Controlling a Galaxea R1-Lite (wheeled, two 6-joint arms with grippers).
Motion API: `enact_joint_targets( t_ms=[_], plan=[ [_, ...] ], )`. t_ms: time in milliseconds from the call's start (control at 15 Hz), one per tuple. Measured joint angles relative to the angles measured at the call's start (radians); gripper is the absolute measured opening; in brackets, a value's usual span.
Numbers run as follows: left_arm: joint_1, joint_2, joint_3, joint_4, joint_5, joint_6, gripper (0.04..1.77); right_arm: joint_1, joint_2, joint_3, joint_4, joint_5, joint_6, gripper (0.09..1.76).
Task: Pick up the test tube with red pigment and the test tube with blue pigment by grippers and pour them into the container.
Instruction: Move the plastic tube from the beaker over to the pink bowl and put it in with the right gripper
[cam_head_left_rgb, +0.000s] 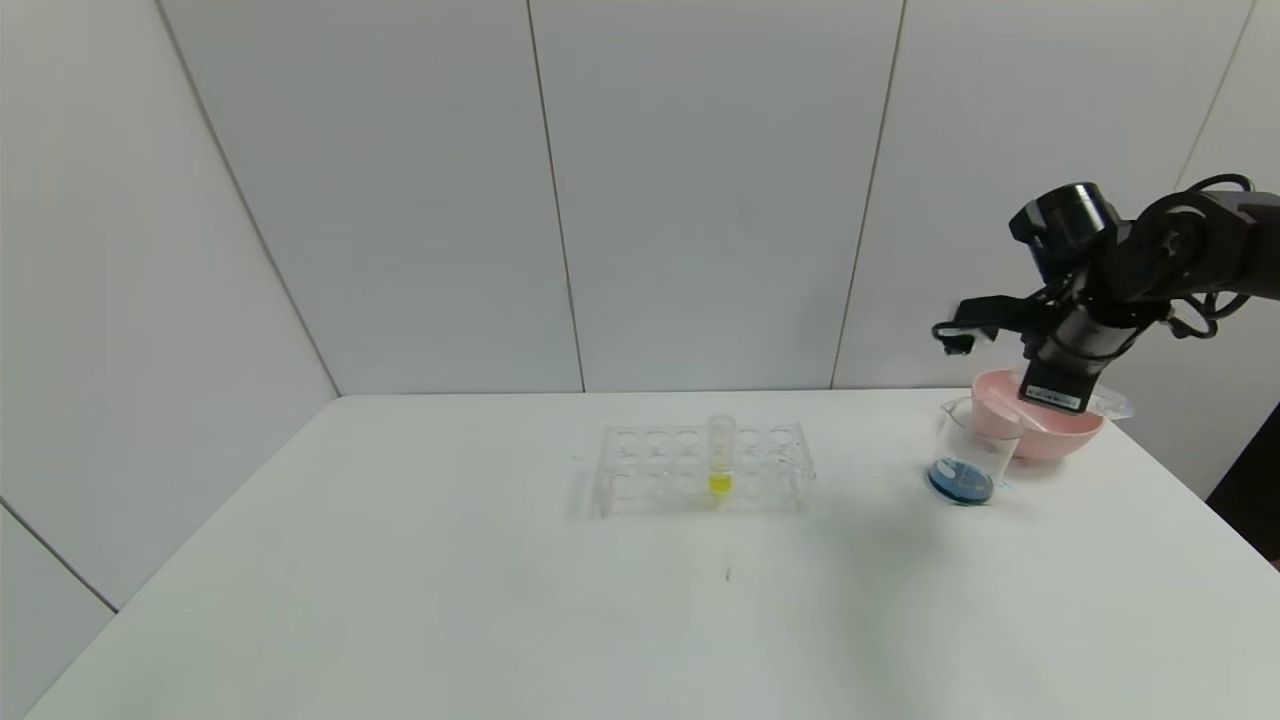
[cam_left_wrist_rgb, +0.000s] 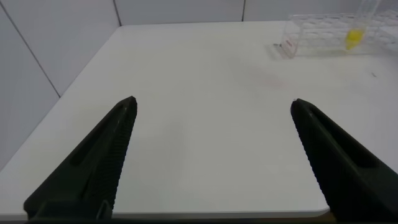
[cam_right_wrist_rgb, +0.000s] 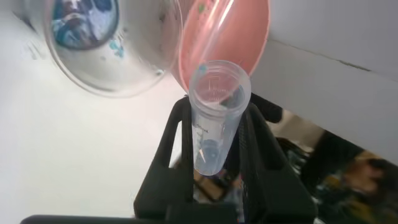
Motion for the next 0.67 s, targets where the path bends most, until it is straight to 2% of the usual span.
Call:
enact_joint_targets(
  t_ms=[400,533,667],
  plan=[
    [0.0,0.0,0.0,0.0,0.0,0.0,1.76,-0.111,-0.067,0.009,-0.006,0.511,0.321,0.49],
    [0.0,0.0,0.0,0.0,0.0,0.0,1.76,-0.154,-0.121,0.05,-0.042,0.631,0.467,0.49],
    [0.0,0.0,0.0,0.0,0.0,0.0,1.76,-0.185,-0.186,0.137,-0.133,0.718,0.593,0.49]
  ],
)
